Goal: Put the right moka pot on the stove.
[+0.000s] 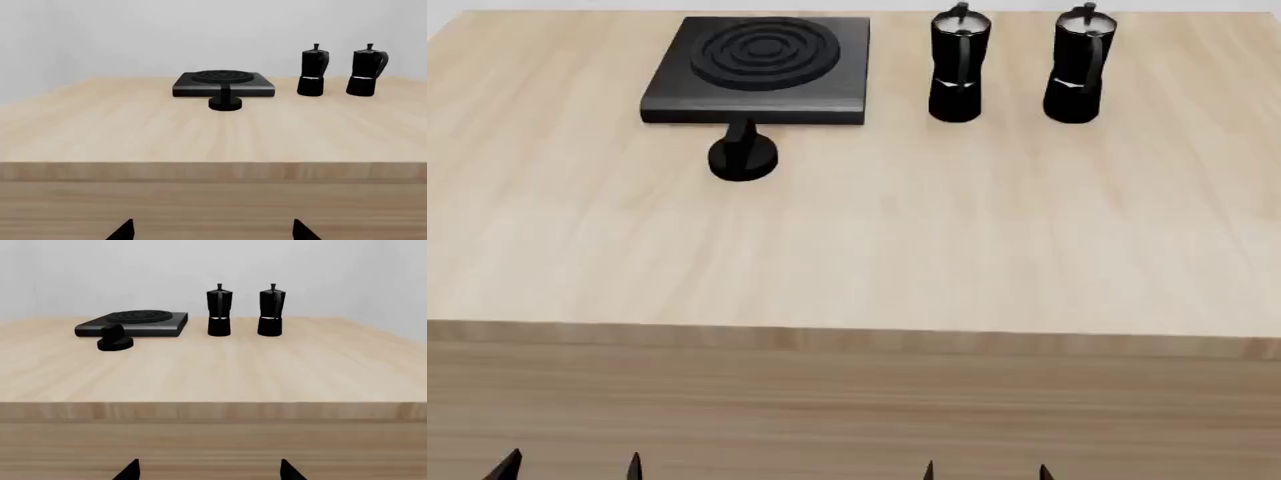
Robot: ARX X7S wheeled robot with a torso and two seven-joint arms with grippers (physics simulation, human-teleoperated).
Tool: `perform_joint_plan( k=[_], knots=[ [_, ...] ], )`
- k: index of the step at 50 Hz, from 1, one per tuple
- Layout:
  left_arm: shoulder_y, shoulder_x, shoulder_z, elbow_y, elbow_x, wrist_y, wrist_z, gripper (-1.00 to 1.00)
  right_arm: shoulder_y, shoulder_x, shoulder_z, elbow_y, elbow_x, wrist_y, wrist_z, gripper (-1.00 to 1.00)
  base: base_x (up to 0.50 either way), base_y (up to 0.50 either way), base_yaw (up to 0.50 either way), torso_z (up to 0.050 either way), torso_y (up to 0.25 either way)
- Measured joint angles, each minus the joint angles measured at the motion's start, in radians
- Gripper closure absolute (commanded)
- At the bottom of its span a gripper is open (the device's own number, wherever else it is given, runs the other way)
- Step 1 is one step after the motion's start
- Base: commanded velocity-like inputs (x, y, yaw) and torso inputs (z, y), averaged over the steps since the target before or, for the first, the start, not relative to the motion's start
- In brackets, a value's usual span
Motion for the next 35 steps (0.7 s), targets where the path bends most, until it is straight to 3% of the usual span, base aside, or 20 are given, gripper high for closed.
perform_joint_plan(
  k=[35],
  knots=[
    [0.001, -0.062, 0.071, 0.004, -0.069, 0.006, -0.067, -1.0, 0.007, 0.062, -0.077, 0.008, 0.056, -0.002, 0.081, -1.0, 0.0, 0.0, 0.0, 0.0, 0.0]
  ],
)
